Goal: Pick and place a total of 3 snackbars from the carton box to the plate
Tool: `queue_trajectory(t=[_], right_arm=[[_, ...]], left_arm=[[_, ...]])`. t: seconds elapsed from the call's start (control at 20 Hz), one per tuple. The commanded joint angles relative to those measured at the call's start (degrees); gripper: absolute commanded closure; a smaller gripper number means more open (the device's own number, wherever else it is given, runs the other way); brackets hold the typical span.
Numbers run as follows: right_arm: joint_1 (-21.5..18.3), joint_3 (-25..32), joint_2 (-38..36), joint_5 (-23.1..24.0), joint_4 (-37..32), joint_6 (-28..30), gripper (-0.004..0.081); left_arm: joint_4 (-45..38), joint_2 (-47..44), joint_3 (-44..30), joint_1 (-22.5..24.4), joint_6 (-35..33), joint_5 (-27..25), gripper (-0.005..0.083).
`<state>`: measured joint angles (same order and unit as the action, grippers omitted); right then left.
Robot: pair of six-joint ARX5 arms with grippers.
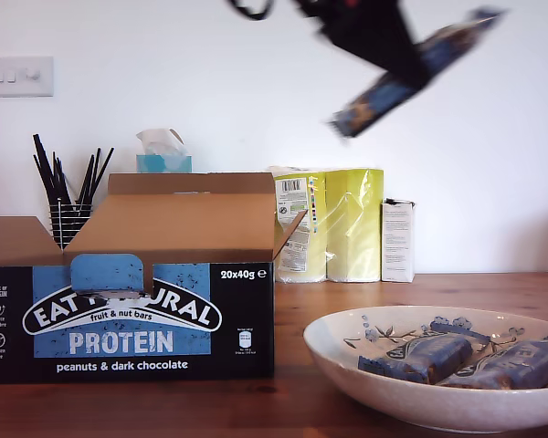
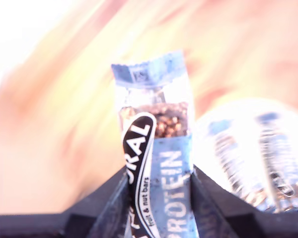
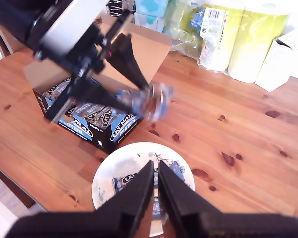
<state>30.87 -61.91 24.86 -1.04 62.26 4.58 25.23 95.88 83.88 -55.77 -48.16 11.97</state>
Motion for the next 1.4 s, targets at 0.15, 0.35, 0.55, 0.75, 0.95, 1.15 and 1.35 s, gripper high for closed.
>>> queue_trajectory(t=[0.15, 0.35, 0.55, 0.75, 0.95, 1.15, 1.35], right_arm=[[0.24, 0.83, -1.33, 0.00, 0.96, 1.38, 0.0783], [0.24, 0.83, -2.34, 0.11, 1.49, 1.49, 0.0783], [0.24, 0.83, -2.38, -0.09, 2.08, 1.64, 0.0783], [0.24, 0.83, -2.38, -3.04, 8.13, 1.18, 0.0783], [0.24, 0.83, -2.38, -4.55, 9.84, 0.74, 0.0783], [0.24, 0.83, -2.38, -4.61, 9.81, 0.35, 0.0783], [0.24, 0.83, -2.38, -4.59, 9.64, 0.35, 0.0783]], left_arm=[[-1.99, 6.58, -0.96, -2.84, -21.49, 2.62, 0.0605], [-2.38, 11.96, -0.96, -2.91, -32.41, 2.45, 0.0587], [-2.47, 15.72, -0.96, -2.21, -34.38, 2.36, 0.0567], [-1.36, 18.16, -0.96, -2.08, -34.38, 2.38, 0.0567], [0.96, 20.22, -0.96, -1.49, -34.38, 2.54, 0.0553], [2.10, 20.94, -0.96, -0.96, -34.38, 2.62, 0.0553], [4.22, 20.94, -0.96, -0.76, -34.34, 5.18, 0.0530]])
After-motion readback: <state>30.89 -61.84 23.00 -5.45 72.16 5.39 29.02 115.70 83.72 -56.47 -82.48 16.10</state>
